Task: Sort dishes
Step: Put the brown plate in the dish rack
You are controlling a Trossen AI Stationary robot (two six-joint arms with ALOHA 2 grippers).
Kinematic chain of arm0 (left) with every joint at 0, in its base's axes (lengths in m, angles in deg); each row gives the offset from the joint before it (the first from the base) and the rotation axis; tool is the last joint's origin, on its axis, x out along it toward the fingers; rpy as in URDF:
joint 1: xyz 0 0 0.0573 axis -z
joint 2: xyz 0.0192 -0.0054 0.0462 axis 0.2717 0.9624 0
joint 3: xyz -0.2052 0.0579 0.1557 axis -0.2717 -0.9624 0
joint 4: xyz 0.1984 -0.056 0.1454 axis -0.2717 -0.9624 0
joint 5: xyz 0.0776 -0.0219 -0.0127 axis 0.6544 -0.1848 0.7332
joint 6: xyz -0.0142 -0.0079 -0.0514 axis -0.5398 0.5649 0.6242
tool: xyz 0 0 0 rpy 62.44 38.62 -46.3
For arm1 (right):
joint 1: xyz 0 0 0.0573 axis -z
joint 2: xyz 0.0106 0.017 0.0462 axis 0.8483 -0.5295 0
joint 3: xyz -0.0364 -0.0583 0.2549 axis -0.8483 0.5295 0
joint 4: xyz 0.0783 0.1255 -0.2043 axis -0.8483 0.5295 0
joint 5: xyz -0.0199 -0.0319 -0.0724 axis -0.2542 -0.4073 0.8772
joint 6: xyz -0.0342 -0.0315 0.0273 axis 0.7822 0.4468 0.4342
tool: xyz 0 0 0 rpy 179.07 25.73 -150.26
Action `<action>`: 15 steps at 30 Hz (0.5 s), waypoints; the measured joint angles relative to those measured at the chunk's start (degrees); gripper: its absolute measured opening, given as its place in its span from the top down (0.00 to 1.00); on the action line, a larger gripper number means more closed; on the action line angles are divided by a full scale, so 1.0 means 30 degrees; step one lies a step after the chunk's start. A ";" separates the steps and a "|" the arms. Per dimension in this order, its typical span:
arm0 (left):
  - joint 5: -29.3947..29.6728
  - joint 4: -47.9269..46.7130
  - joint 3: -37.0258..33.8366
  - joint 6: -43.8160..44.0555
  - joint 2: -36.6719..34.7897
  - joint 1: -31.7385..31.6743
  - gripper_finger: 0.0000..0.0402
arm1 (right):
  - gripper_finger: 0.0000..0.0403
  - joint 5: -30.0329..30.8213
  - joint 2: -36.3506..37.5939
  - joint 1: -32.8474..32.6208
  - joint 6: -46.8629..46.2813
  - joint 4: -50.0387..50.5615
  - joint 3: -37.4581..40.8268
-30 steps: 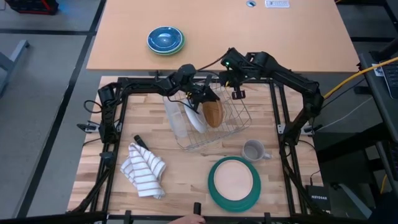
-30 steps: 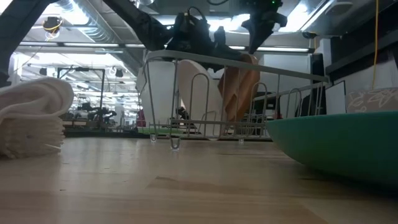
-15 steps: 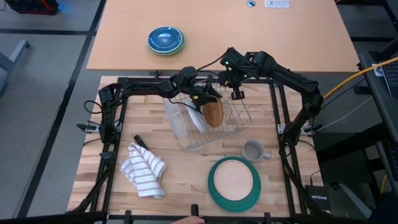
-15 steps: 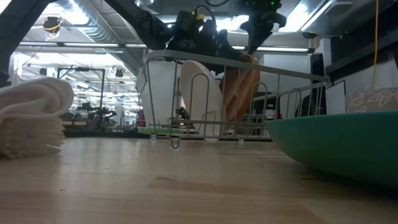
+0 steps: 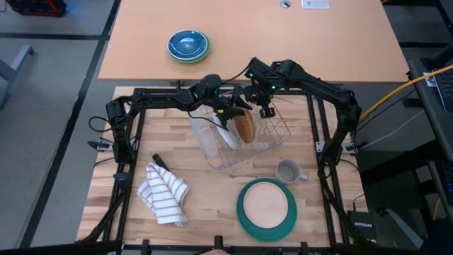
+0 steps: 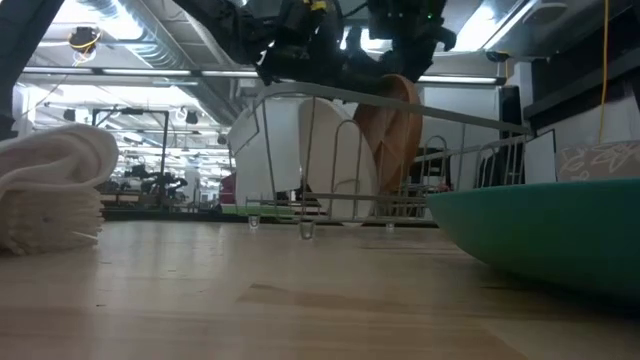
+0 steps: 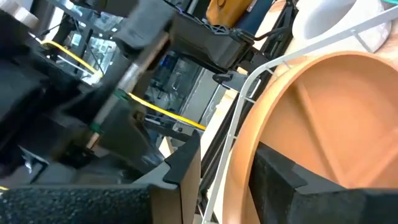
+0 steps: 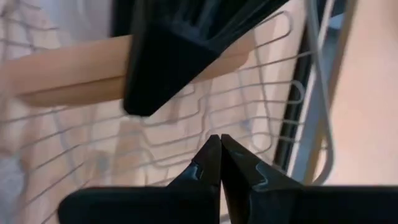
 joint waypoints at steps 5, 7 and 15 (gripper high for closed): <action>0.0036 -0.0448 0.0036 0.0179 -0.0014 0.0007 0.72 | 0.98 -0.0919 -0.0109 0.0000 0.0005 -0.0309 -0.0002; 0.0036 -0.0874 0.0058 0.0014 -0.0022 0.0007 0.72 | 0.98 -0.1443 -0.0121 -0.0006 -0.0002 -0.0256 -0.0002; 0.0036 -0.1801 0.0058 0.0284 -0.0014 0.0022 0.72 | 0.98 -0.1922 -0.0053 -0.0001 0.0093 -0.0360 -0.0015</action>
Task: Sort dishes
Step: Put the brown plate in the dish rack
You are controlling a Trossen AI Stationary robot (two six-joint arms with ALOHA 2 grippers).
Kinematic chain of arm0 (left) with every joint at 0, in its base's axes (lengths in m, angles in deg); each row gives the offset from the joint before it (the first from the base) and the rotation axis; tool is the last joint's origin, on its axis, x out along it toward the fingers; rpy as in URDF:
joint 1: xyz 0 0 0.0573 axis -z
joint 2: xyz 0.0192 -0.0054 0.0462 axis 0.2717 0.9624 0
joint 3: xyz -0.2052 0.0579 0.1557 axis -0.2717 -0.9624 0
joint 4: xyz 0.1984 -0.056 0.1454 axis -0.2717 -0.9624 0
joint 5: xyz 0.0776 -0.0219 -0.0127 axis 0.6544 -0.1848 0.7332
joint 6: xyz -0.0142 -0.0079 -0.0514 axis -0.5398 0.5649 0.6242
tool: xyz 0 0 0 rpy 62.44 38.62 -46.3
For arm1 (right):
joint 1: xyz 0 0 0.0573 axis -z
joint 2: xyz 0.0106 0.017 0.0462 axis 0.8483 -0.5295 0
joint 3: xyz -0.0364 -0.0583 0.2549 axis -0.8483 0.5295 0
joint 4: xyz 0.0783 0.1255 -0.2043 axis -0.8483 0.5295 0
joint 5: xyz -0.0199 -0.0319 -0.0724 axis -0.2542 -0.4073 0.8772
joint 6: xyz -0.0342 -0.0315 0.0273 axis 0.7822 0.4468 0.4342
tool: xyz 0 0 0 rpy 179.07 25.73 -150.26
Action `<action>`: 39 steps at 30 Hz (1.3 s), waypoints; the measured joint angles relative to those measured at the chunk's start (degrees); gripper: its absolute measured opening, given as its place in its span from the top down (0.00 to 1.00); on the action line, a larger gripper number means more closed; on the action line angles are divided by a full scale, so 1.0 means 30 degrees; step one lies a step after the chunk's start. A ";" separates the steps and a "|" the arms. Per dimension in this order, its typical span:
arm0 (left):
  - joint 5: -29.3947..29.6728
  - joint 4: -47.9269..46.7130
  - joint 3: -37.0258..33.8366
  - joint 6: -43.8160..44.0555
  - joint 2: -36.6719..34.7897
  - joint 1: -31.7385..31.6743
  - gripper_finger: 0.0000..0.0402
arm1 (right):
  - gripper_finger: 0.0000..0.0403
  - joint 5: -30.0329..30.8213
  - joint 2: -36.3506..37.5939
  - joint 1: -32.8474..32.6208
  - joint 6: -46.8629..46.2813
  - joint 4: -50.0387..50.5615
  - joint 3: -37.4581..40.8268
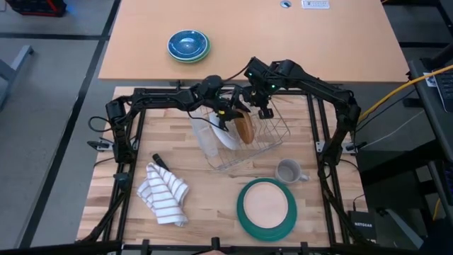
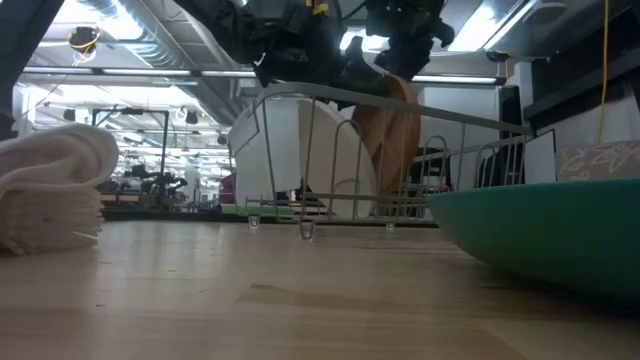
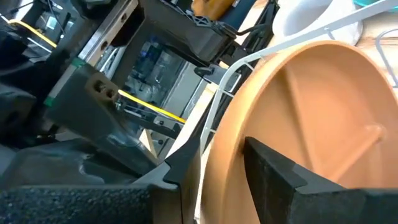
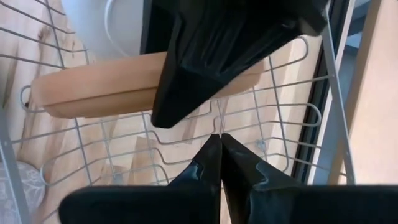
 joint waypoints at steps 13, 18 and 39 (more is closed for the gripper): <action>0.0007 -0.0506 0.0994 0.0553 0.0029 -0.0007 0.72 | 0.98 0.0092 0.0077 0.0001 0.0007 -0.0025 -0.0023; 0.0042 -0.2387 0.1922 0.0820 0.0029 -0.0022 0.73 | 0.98 0.0084 0.0080 0.0001 0.0015 0.0156 -0.0023; 0.0110 -0.8767 0.3309 0.1427 0.0036 0.0182 0.82 | 0.98 0.0077 0.0084 0.0001 0.0024 0.0354 -0.0023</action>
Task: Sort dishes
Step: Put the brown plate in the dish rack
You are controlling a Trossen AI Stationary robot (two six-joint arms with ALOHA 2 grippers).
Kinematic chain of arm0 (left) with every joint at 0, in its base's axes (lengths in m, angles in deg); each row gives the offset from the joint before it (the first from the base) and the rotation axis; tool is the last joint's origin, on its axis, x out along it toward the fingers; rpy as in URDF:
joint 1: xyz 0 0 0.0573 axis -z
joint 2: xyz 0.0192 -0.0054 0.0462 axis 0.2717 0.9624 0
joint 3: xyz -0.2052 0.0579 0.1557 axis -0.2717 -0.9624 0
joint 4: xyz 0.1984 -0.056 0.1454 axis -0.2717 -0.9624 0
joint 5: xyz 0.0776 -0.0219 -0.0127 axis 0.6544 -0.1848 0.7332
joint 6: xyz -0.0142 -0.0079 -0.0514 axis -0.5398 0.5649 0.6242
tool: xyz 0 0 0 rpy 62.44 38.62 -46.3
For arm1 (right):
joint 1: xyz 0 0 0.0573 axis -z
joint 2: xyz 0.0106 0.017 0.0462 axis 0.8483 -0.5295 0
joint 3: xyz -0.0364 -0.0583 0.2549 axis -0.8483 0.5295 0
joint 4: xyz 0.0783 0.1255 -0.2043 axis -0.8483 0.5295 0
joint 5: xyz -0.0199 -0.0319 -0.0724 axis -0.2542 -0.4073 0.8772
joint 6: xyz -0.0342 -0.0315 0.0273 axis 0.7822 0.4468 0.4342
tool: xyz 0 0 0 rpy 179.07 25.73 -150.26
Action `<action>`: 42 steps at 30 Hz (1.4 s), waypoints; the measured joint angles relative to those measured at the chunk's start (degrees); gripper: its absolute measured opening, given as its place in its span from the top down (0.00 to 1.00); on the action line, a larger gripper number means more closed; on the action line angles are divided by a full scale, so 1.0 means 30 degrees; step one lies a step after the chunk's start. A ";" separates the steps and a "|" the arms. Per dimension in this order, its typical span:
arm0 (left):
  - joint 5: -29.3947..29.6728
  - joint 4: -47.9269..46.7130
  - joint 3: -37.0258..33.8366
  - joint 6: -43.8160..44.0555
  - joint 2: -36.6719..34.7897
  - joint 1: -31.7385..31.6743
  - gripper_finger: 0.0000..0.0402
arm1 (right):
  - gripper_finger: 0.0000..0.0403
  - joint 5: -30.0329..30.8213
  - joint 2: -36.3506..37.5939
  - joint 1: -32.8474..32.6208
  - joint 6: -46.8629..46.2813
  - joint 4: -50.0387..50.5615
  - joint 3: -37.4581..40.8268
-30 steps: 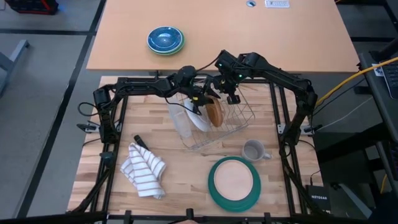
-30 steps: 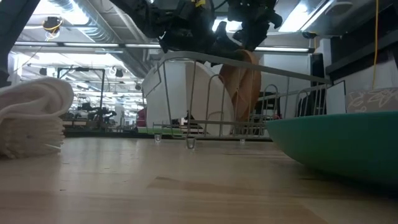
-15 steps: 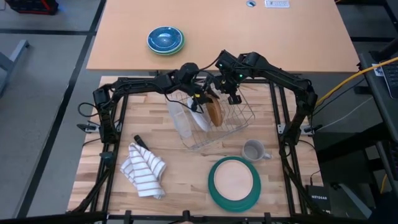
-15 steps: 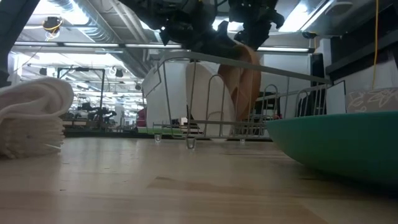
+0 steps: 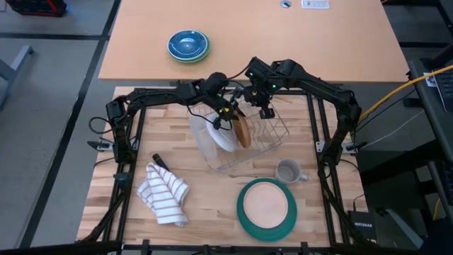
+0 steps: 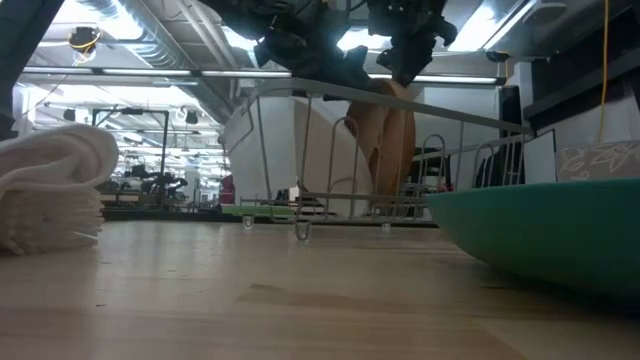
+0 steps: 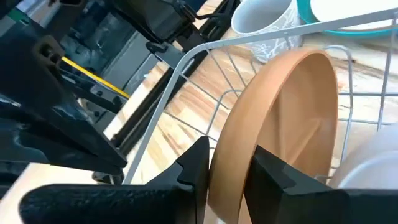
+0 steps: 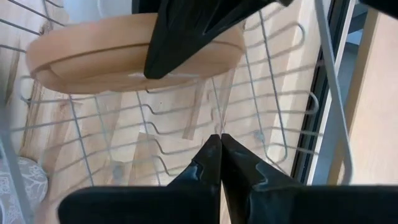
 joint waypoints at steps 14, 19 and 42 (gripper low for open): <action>0.1783 -0.0209 0.0061 0.0881 -0.0007 0.0170 0.82 | 0.98 -0.0007 0.0000 0.0000 -0.0003 -0.0006 0.0000; 0.3845 -0.0376 0.0071 0.1580 -0.0031 0.0548 0.82 | 0.98 -0.0007 0.0000 0.0000 0.0002 -0.0006 0.0000; 0.6155 -0.1135 0.0086 0.2255 -0.0044 0.1592 0.82 | 0.98 -0.0007 0.0000 -0.0006 -0.0003 -0.0012 0.0007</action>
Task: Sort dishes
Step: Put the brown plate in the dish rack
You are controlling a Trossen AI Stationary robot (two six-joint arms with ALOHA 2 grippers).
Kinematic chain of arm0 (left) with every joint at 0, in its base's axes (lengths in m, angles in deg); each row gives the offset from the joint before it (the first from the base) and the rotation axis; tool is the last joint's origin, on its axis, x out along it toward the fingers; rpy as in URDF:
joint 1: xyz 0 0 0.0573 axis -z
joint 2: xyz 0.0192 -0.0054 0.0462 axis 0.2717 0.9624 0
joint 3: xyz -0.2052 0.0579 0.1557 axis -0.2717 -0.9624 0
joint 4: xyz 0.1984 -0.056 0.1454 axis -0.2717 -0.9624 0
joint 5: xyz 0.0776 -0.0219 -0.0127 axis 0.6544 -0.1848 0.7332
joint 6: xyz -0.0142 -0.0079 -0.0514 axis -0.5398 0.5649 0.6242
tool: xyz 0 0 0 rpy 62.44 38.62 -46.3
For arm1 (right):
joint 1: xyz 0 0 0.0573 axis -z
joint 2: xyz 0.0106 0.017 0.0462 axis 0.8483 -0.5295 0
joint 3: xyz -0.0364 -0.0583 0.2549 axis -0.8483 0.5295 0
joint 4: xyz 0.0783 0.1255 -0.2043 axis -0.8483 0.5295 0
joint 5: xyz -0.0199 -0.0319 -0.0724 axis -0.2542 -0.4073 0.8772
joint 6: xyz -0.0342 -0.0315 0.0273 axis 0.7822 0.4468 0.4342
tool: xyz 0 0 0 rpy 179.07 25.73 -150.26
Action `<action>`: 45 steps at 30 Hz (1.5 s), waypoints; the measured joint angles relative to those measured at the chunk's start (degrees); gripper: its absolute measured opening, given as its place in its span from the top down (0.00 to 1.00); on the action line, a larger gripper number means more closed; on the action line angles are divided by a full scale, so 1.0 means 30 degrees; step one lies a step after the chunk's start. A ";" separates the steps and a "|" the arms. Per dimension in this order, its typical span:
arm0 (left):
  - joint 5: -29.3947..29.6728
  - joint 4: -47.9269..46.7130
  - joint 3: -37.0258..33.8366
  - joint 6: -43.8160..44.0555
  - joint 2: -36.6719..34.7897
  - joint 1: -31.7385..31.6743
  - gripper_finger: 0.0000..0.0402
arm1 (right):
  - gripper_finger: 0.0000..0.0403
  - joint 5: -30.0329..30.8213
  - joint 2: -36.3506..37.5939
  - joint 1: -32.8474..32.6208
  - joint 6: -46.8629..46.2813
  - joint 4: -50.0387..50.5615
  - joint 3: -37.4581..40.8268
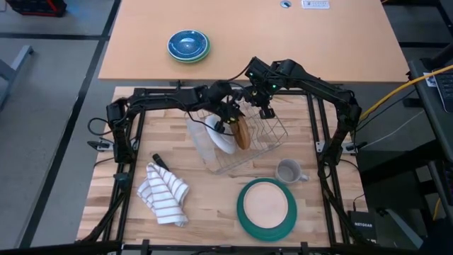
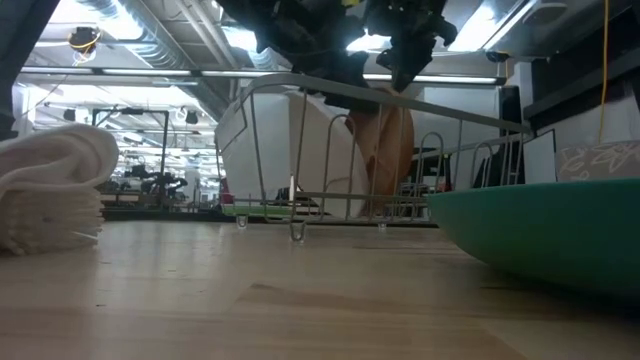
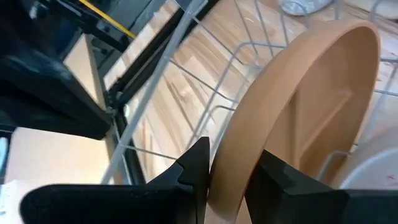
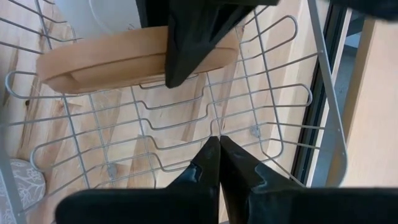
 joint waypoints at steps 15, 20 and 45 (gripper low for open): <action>0.2798 -0.0321 -0.0036 0.0363 0.0029 0.0443 0.81 | 0.98 0.0005 0.0000 -0.0001 -0.0007 -0.0001 0.0000; 0.3028 -0.0355 -0.0058 0.0281 0.0051 0.0752 0.69 | 0.98 0.0007 0.0000 -0.0001 -0.0015 0.0006 0.0015; 0.5978 -0.3022 -0.0044 0.1805 -0.1629 0.2258 0.54 | 0.98 0.0000 0.0000 -0.0001 -0.0015 -0.0012 0.0015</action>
